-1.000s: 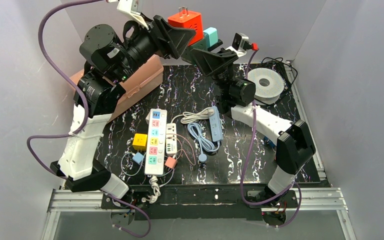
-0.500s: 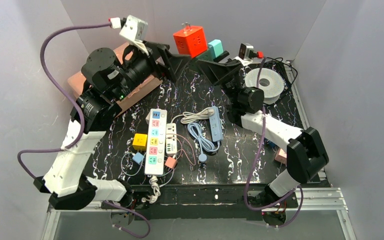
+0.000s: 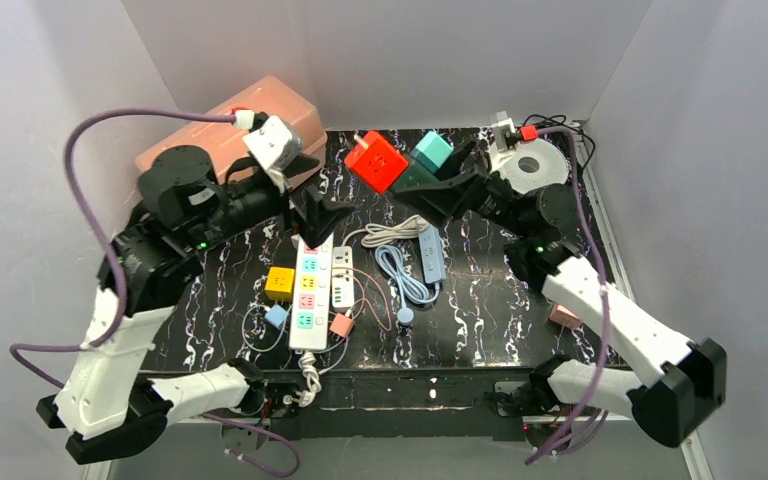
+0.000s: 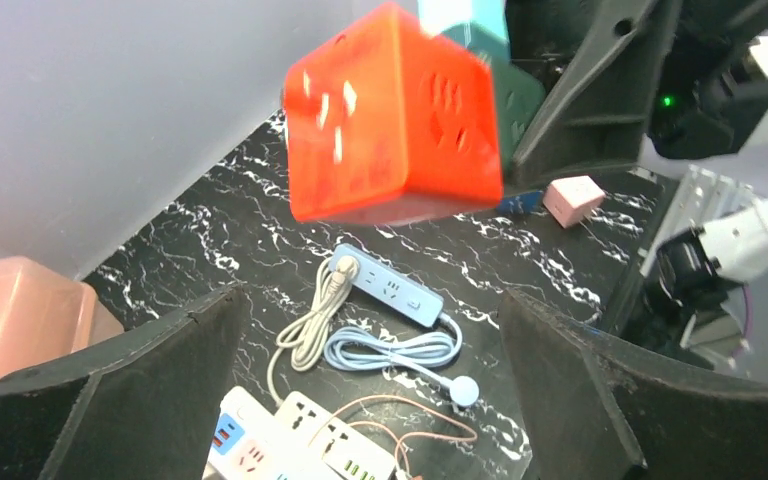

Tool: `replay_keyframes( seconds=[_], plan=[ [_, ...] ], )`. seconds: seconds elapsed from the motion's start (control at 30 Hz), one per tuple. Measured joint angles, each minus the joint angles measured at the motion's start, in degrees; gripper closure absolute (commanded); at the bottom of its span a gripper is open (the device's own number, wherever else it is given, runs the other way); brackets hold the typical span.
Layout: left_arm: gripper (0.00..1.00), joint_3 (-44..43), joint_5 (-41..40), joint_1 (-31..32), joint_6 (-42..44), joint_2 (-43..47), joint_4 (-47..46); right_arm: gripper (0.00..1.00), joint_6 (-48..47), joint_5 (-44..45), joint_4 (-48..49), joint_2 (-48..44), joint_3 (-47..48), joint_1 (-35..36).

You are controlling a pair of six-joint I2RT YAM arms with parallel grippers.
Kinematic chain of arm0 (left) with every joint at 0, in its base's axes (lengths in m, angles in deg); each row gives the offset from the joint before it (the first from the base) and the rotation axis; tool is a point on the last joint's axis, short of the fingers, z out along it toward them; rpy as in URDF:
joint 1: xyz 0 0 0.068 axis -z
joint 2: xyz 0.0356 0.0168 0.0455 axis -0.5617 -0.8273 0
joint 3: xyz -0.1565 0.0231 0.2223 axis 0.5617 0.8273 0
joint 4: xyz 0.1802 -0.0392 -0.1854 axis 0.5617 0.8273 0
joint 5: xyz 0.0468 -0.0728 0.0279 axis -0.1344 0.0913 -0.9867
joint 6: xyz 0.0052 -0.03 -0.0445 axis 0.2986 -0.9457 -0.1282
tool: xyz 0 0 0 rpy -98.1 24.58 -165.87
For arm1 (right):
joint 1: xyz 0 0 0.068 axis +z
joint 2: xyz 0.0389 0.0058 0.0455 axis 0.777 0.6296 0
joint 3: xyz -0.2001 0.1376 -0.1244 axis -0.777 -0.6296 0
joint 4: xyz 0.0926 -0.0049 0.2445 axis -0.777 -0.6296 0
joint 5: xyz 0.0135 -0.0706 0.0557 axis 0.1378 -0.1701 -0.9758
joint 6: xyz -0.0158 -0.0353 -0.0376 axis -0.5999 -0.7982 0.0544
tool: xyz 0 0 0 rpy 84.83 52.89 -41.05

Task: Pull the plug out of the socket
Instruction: Remove the plug from the socket.

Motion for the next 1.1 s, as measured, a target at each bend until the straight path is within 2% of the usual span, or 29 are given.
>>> replay_keyframes(
  seconds=[0.13,0.23,0.4,0.5,0.63,0.73,0.9,1.1],
  plan=[
    [0.02,-12.72,5.07,0.00,4.28,-2.49,10.19,0.99,-14.05,-3.72,-19.65,-6.99,0.81,0.13],
    [0.02,-22.58,9.70,0.00,6.27,-4.81,14.75,0.99,-23.39,-4.85,-32.44,-8.92,3.08,0.15],
    [0.02,-32.98,19.54,0.00,9.92,-7.82,24.24,0.99,-34.97,-5.20,-47.36,-10.25,5.29,0.13],
    [0.02,-31.95,23.65,0.00,13.09,-8.72,29.00,0.99,-40.35,-5.79,-53.51,-11.45,5.97,0.13],
    [0.02,-23.63,27.02,0.00,18.91,-10.03,33.29,0.99,-46.84,-6.58,-61.44,-13.35,8.81,0.37],
    [0.02,-21.16,28.11,-0.02,20.31,-13.75,33.99,0.99,-51.15,-6.64,-65.55,-14.51,11.19,1.53],
    [0.02,-18.56,28.52,-0.72,16.68,-17.51,28.22,0.99,-58.42,-6.01,-72.06,-16.92,12.26,4.63],
    [0.02,-18.36,30.36,-0.94,8.20,-16.79,20.74,0.99,-65.92,-3.43,-78.66,-18.49,12.26,5.57]
  ],
)
